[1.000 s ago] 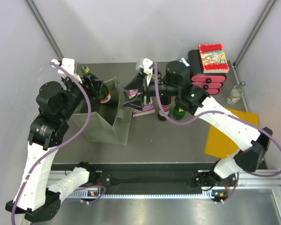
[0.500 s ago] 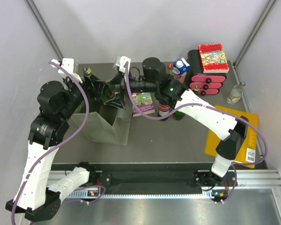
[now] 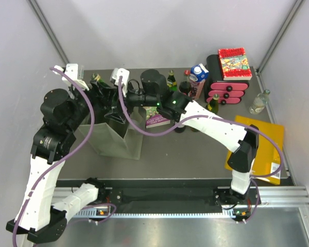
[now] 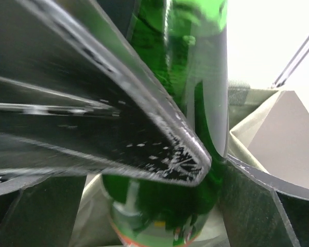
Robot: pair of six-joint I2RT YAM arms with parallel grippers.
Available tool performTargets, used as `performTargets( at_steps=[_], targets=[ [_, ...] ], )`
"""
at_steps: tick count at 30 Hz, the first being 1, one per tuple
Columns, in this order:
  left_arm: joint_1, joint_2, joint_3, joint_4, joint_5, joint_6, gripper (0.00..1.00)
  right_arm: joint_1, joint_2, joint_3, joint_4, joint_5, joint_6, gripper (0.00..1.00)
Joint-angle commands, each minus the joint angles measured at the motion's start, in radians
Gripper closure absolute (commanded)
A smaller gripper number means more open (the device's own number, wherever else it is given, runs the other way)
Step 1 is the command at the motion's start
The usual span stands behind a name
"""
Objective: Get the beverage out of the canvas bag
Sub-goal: Place the drink at the center of the board.
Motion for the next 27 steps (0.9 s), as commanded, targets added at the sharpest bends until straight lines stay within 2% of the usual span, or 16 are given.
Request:
performTargets(
  at_steps=[1, 3, 4, 6, 7, 10, 13, 14, 18, 20, 27],
  targets=[
    [0.001, -0.034, 0.076, 0.185, 0.011, -0.054, 1.00, 0.015, 0.009, 0.062, 0.055, 0.031, 0.000, 0.11],
    [0.001, -0.040, 0.073, 0.185, 0.010, -0.057, 1.00, 0.016, 0.007, 0.062, 0.060, 0.027, 0.000, 0.28],
    [0.001, -0.040, 0.072, 0.185, 0.008, -0.058, 1.00, 0.016, 0.004, 0.060, 0.058, 0.023, 0.000, 0.42],
    [0.001, -0.042, 0.069, 0.185, 0.011, -0.070, 1.00, 0.016, 0.000, 0.056, 0.066, 0.009, -0.001, 0.60],
    [0.001, -0.042, 0.067, 0.187, 0.010, -0.078, 1.00, 0.015, -0.008, 0.054, 0.069, 0.004, -0.001, 0.77],
    [0.003, -0.051, 0.055, 0.197, 0.008, -0.115, 1.00, 0.015, -0.029, 0.045, 0.091, -0.017, -0.004, 1.00],
    [0.001, -0.063, 0.047, 0.202, 0.000, -0.196, 0.81, 0.009, -0.049, 0.036, 0.111, -0.037, -0.007, 1.00],
    [0.001, -0.066, 0.047, 0.198, -0.003, -0.240, 0.65, 0.006, -0.054, 0.036, 0.115, -0.043, -0.007, 1.00],
    [0.001, -0.085, 0.026, 0.196, 0.013, -0.329, 0.40, -0.007, -0.088, 0.025, 0.149, -0.084, -0.004, 1.00],
    [0.001, -0.097, 0.019, 0.196, 0.017, -0.363, 0.32, -0.008, -0.103, 0.022, 0.152, -0.100, -0.003, 1.00],
    [0.001, -0.132, 0.051, 0.158, -0.049, -0.409, 0.22, -0.008, -0.117, 0.014, 0.131, -0.128, 0.051, 1.00]
  ],
)
